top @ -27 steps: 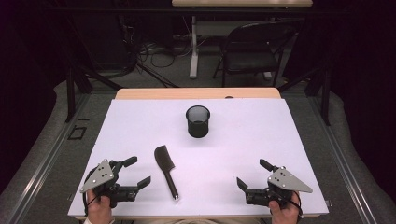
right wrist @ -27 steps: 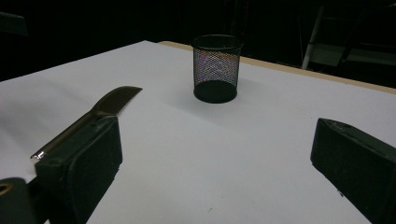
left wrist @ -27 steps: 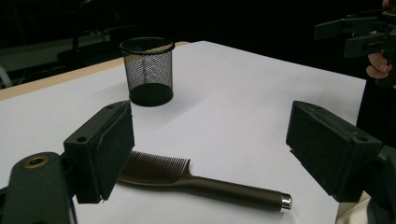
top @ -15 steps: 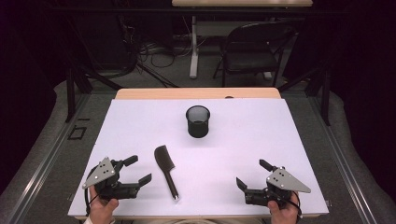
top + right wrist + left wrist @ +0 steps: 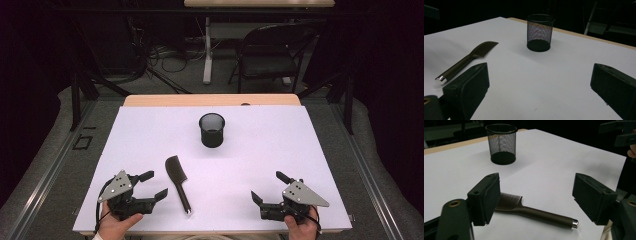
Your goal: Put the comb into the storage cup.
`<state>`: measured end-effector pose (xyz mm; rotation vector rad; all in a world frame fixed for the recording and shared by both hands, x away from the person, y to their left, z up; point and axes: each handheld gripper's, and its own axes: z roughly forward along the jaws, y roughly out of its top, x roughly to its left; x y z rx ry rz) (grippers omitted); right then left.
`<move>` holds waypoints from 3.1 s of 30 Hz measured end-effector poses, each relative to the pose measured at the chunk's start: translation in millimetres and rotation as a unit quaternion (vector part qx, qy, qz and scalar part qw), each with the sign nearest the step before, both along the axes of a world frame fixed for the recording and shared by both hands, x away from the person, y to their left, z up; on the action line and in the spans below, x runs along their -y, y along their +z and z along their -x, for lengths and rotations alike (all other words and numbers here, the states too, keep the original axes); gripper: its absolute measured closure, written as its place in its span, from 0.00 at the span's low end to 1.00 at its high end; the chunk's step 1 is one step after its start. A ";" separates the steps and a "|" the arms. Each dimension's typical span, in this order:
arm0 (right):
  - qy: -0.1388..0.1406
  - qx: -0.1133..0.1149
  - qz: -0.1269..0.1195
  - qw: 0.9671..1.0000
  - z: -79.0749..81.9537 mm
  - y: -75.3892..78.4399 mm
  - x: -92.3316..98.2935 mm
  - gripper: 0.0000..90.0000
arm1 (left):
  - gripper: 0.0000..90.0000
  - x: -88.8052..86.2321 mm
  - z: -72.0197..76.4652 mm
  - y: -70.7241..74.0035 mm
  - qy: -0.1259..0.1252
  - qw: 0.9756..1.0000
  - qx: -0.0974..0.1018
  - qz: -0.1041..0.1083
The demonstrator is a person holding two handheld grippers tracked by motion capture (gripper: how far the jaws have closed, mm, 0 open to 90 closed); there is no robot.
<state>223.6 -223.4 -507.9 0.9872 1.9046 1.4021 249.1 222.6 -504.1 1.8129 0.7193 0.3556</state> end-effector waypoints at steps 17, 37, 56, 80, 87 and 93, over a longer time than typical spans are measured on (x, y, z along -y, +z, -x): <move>-0.001 -0.007 -0.006 1.000 -1.7 -1.9 -0.1 0.02 | 0.50 12.2 7.2 -3.2 0.011 1.000 0.004 -0.008; 0.003 -0.011 -0.001 1.000 -3.2 -4.0 -2.5 0.04 | 0.58 34.2 12.9 -5.3 0.023 0.998 -0.054 -0.019; 0.000 -0.016 -0.001 1.000 -4.9 -5.8 -2.2 0.05 | 0.76 55.3 4.6 -15.6 0.046 0.994 -0.086 -0.042; -0.001 -0.019 0.000 1.000 -6.0 -7.2 -2.3 0.06 | 1.00 69.7 -0.4 -27.9 0.031 0.990 -0.111 -0.079; 0.000 -0.020 0.003 1.000 -6.2 -7.3 -2.2 0.06 | 1.00 75.6 0.2 -33.1 0.024 0.988 -0.119 -0.095; 0.002 -0.019 0.001 1.000 -6.2 -7.3 -2.0 0.06 | 1.00 84.6 0.3 -37.7 0.013 0.986 -0.123 -0.112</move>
